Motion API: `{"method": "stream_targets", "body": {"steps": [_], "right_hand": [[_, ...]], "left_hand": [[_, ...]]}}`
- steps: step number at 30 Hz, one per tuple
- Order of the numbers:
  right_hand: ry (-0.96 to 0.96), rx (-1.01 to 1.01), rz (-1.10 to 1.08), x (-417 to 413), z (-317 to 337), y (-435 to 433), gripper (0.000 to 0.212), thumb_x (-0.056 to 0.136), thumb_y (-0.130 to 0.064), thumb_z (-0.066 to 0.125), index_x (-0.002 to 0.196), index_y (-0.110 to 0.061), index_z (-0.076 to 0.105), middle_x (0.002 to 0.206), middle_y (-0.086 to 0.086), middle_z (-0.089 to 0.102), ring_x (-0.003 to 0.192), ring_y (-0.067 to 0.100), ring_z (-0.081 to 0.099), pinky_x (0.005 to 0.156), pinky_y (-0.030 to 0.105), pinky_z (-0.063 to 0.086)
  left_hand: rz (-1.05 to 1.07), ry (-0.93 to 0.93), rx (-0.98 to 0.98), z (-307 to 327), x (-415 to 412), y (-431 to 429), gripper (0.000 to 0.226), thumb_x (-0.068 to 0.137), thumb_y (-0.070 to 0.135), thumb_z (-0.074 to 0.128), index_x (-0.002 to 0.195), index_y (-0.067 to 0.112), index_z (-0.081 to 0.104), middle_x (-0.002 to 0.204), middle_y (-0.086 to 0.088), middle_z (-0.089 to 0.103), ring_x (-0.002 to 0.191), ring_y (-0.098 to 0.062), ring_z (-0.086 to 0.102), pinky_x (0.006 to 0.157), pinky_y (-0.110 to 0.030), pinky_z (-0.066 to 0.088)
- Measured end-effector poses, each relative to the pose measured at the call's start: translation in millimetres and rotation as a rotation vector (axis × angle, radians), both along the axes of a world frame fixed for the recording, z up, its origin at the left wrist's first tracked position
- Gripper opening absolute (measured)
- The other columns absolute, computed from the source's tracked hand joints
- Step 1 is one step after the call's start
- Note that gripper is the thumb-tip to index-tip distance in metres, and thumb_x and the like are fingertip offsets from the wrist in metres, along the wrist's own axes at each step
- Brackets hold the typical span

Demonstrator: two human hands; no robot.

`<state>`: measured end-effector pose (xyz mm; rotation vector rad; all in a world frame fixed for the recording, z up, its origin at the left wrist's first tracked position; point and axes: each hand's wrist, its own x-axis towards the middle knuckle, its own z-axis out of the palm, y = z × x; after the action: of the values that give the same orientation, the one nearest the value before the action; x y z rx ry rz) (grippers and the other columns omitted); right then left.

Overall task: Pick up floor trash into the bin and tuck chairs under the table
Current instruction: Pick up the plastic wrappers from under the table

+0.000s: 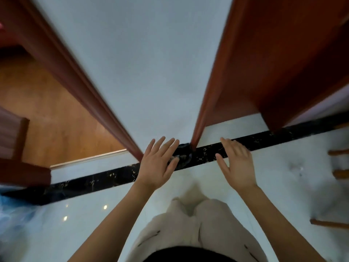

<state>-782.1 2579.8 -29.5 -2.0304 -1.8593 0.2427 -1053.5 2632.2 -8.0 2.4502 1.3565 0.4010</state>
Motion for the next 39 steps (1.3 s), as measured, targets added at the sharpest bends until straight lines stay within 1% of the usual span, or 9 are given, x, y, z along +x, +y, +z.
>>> {"method": "stream_targets", "body": {"steps": [3,8,12,16,19,23,29,34,39], "right_hand": [[-0.012,-0.037,-0.122,21.0,6.9,-45.7,0.060,0.099,-0.051,0.031,0.147,-0.016,0.042,0.143,0.013,0.052,0.134,0.034,0.044,0.108,0.050,0.037],[0.031,-0.083,-0.399,61.6,16.2,-109.8,0.061,0.098,-0.054,0.027,0.148,-0.020,0.040,0.145,0.009,0.051,0.134,0.031,0.045,0.108,0.048,0.038],[0.052,-0.068,-0.568,95.4,24.2,-154.8,0.060,0.098,-0.052,0.030,0.148,-0.021,0.040,0.145,0.006,0.051,0.134,0.027,0.045,0.108,0.044,0.038],[0.084,-0.038,-0.708,135.5,29.7,-209.0,0.056,0.099,-0.048,0.037,0.147,-0.019,0.041,0.144,0.005,0.052,0.134,0.026,0.045,0.109,0.044,0.039],[0.105,-0.032,-0.828,167.3,30.7,-256.7,0.053,0.100,-0.044,0.043,0.147,-0.020,0.041,0.145,0.005,0.051,0.135,0.026,0.043,0.110,0.045,0.039],[0.114,-0.036,-0.977,207.6,27.6,-322.1,0.055,0.099,-0.045,0.041,0.146,-0.018,0.042,0.144,0.007,0.052,0.134,0.027,0.046,0.108,0.046,0.041],[0.121,-0.055,-1.185,240.5,21.2,-417.4,0.052,0.100,-0.042,0.044,0.145,-0.016,0.045,0.142,0.008,0.053,0.132,0.027,0.047,0.106,0.044,0.041],[0.153,-0.078,-1.355,252.7,7.8,-455.5,0.057,0.096,-0.046,0.040,0.144,-0.015,0.046,0.142,0.007,0.054,0.130,0.027,0.050,0.106,0.043,0.041],[0.189,-0.088,-1.473,274.5,-10.6,-454.2,0.055,0.097,-0.043,0.042,0.142,-0.013,0.048,0.140,0.008,0.055,0.129,0.028,0.051,0.106,0.042,0.040]], "left_hand": [[-0.127,0.029,-0.039,-1.5,22.8,-12.5,0.055,0.100,0.049,0.020,0.147,0.023,0.036,0.148,0.003,0.043,0.142,-0.022,0.028,0.116,-0.048,0.019],[-0.323,0.008,-0.059,4.3,82.0,-20.1,0.054,0.100,0.049,0.024,0.144,0.022,0.041,0.145,0.005,0.046,0.139,-0.020,0.033,0.116,-0.043,0.020],[-0.424,0.008,-0.042,14.4,137.7,-20.5,0.057,0.101,0.051,0.019,0.143,0.022,0.042,0.143,0.004,0.048,0.136,-0.021,0.039,0.115,-0.043,0.025],[-0.494,-0.027,-0.039,23.7,198.2,-33.9,0.056,0.101,0.050,0.021,0.142,0.019,0.044,0.142,0.002,0.049,0.132,-0.020,0.042,0.110,-0.047,0.032],[-0.558,-0.027,-0.038,25.1,248.5,-58.3,0.059,0.100,0.051,0.020,0.142,0.017,0.045,0.142,0.000,0.049,0.133,-0.019,0.041,0.110,-0.046,0.032],[-0.660,-0.017,-0.070,17.7,317.0,-102.1,0.060,0.099,0.052,0.020,0.143,0.018,0.043,0.144,0.001,0.048,0.135,-0.017,0.039,0.113,-0.045,0.029],[-0.876,0.016,-0.113,7.9,407.7,-179.2,0.057,0.098,0.047,0.025,0.141,0.016,0.046,0.142,0.001,0.050,0.133,-0.018,0.041,0.113,-0.035,0.023],[-1.044,0.051,-0.139,-0.7,470.7,-214.6,0.057,0.098,0.048,0.024,0.143,0.019,0.043,0.144,0.003,0.047,0.135,-0.015,0.039,0.114,-0.037,0.025],[-1.174,0.092,-0.136,-15.8,533.5,-208.3,0.056,0.097,0.048,0.026,0.143,0.020,0.042,0.144,0.003,0.046,0.135,-0.016,0.039,0.113,-0.041,0.028]]}}
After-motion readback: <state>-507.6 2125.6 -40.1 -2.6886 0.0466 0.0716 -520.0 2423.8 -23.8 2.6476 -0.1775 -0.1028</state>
